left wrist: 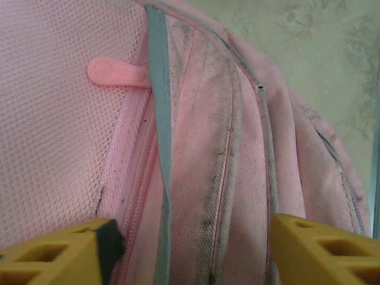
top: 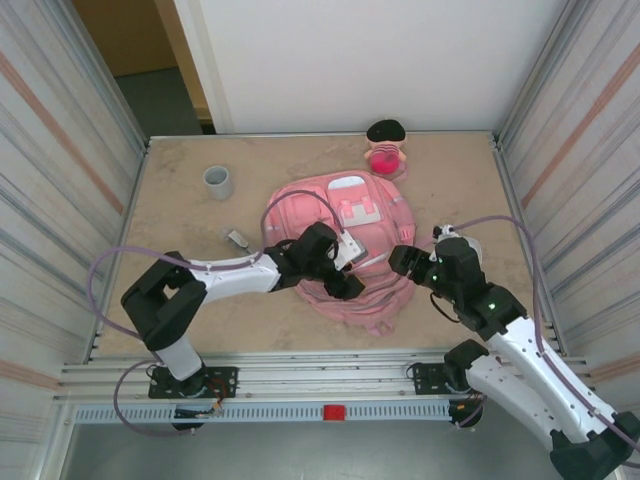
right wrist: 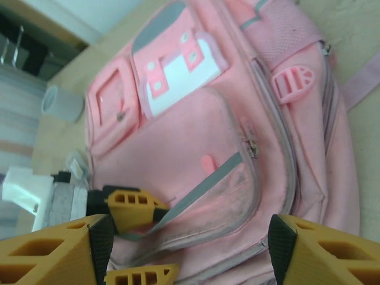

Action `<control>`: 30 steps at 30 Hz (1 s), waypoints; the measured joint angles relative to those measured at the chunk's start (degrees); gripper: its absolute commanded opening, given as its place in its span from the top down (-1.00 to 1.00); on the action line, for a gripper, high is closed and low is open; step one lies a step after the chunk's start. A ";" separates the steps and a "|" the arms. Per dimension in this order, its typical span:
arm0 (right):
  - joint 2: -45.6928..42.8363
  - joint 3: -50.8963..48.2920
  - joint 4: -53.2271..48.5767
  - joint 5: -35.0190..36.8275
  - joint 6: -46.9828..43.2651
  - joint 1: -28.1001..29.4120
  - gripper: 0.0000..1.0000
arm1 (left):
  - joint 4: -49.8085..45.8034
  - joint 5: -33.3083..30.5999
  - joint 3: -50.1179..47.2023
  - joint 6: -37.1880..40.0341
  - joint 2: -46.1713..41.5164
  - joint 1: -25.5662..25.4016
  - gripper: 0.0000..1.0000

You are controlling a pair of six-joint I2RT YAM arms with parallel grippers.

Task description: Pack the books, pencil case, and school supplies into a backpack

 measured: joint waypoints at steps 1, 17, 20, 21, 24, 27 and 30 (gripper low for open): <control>0.70 0.04 0.28 -0.61 -1.88 0.02 -0.47 | -0.39 0.11 0.00 -0.72 -0.72 0.26 -0.66; 24.22 12.94 -0.92 5.79 -46.64 25.99 -0.63 | 1.38 1.86 -12.63 -21.31 -23.76 18.51 -0.82; 29.14 11.61 0.98 7.15 -53.86 29.35 -0.64 | 1.86 2.58 -16.92 -26.18 -23.67 22.18 -0.82; 30.60 10.84 2.05 7.52 -55.91 29.77 -0.65 | 1.81 2.60 -17.92 -27.52 -23.67 23.04 -0.82; 33.75 8.50 4.85 8.44 -60.61 29.99 -0.68 | 2.12 2.64 -19.37 -30.12 -23.67 23.78 -0.82; 35.47 6.93 7.30 8.72 -63.82 29.99 -0.67 | 2.99 2.86 -20.31 -31.50 -24.04 24.15 -0.83; 36.68 5.95 9.70 8.70 -66.07 30.03 -0.65 | 3.30 2.82 -21.14 -32.46 -25.14 24.81 -0.83</control>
